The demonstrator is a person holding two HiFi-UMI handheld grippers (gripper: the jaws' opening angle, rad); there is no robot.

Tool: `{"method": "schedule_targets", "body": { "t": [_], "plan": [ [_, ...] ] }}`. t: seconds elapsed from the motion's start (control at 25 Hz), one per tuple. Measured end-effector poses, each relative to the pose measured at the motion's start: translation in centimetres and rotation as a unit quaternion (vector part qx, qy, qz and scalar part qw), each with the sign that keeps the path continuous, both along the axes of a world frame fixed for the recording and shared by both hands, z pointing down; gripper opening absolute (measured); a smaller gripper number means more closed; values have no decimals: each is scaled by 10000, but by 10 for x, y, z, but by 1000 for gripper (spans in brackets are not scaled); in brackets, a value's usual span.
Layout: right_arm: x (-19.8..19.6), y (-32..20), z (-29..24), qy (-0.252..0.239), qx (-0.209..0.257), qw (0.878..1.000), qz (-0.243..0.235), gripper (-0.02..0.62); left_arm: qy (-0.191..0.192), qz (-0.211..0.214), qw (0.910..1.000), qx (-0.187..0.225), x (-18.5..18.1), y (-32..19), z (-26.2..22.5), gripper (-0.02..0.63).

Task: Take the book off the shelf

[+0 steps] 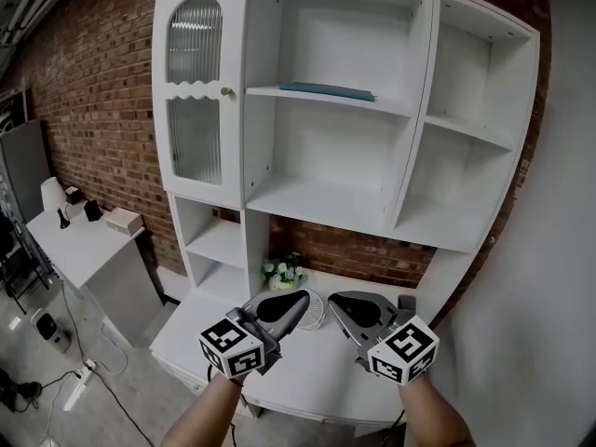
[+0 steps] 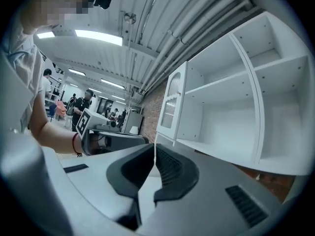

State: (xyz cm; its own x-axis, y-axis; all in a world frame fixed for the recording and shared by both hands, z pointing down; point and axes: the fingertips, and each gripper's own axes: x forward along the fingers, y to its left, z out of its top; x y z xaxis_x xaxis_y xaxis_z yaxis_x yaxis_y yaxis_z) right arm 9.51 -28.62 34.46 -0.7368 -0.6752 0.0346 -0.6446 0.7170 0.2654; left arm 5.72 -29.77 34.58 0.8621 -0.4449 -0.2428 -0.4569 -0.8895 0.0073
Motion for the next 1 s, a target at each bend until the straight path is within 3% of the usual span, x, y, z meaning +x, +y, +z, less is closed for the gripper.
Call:
{"method": "schedule_targets", "body": {
  "t": [0.4,1.0],
  "plan": [
    [-5,-32,-52,731,529,9958,124,19,-157,144,9985,513,-4,-27,-53,11],
    [-16,-62,-98,1356,951,9857,293,61,-91,296,9962,811,-1,-51,-93,22]
  ]
}}
